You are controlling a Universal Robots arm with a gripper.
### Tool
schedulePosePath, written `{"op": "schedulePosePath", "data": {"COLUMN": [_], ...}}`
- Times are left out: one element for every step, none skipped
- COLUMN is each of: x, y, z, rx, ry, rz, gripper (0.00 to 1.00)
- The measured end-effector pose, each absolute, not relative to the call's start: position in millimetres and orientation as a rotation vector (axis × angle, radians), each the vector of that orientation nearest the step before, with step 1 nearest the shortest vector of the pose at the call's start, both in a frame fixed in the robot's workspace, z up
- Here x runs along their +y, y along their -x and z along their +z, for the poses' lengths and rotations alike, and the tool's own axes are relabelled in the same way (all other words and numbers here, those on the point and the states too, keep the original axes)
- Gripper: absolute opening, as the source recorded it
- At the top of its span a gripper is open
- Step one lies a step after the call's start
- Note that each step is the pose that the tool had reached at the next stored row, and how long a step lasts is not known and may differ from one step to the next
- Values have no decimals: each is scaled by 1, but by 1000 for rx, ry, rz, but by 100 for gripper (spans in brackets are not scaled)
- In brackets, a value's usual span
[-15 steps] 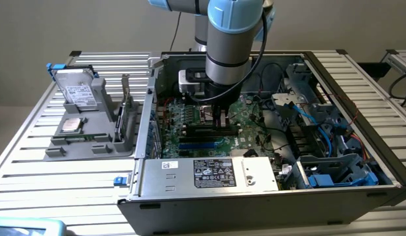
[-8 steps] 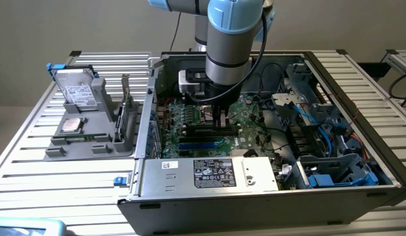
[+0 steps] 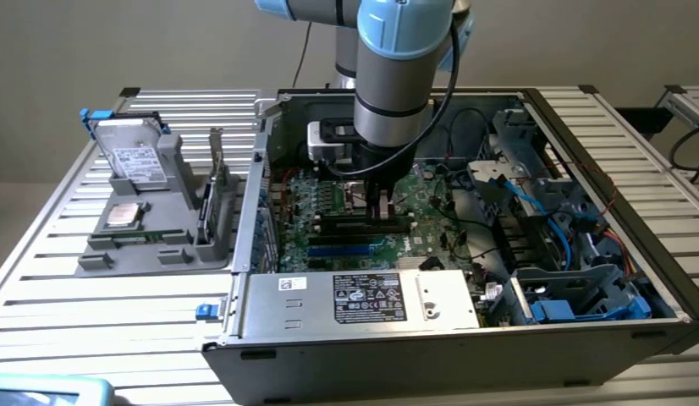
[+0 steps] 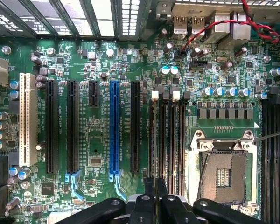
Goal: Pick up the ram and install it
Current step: 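Insert the ram into the slot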
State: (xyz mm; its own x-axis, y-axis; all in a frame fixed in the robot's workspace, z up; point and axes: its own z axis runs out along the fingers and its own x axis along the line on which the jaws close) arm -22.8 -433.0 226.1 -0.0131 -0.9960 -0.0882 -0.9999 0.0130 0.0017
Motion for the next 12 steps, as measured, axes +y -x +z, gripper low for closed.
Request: {"op": "schedulePosePath", "data": {"x": [-433, -433, -433, -433, -433, -433, -433, -433, -433, -433, -433, -433], "y": [23, 23, 23, 23, 23, 23, 23, 23, 23, 23, 23, 23], "z": [226, 226, 226, 226, 226, 226, 226, 226, 226, 226, 226, 226], "rx": [2191, 2191, 2191, 2191, 2191, 2191, 2191, 2191, 2191, 2191, 2191, 2191], "ry": [2162, 2163, 2162, 2162, 2162, 2162, 2162, 2163, 2162, 2162, 2162, 2162], "rz": [98, 98, 98, 98, 98, 98, 98, 98, 98, 98, 98, 98], "gripper": [13, 13, 13, 13, 13, 13, 13, 13, 13, 13, 13, 13]}}
